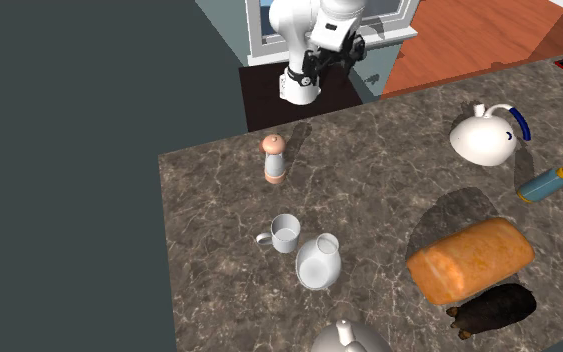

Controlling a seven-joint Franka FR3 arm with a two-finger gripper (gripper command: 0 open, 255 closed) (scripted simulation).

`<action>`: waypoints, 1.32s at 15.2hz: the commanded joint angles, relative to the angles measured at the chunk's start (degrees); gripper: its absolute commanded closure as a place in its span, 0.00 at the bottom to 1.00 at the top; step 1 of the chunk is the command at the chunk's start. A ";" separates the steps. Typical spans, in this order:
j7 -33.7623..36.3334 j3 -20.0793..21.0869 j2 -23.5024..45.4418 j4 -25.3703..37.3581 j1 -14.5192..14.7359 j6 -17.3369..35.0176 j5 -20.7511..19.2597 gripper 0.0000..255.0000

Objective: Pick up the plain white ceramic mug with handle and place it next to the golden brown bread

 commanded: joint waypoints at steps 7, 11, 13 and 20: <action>-7.67 -3.35 16.68 6.30 -0.45 11.11 -2.77 0.00; -11.12 -4.43 25.34 11.18 -0.72 15.32 -3.08 0.00; -12.80 -4.82 29.70 14.04 -0.91 17.05 -3.04 0.00; -18.17 -5.25 45.02 26.36 -2.22 21.00 -2.34 0.00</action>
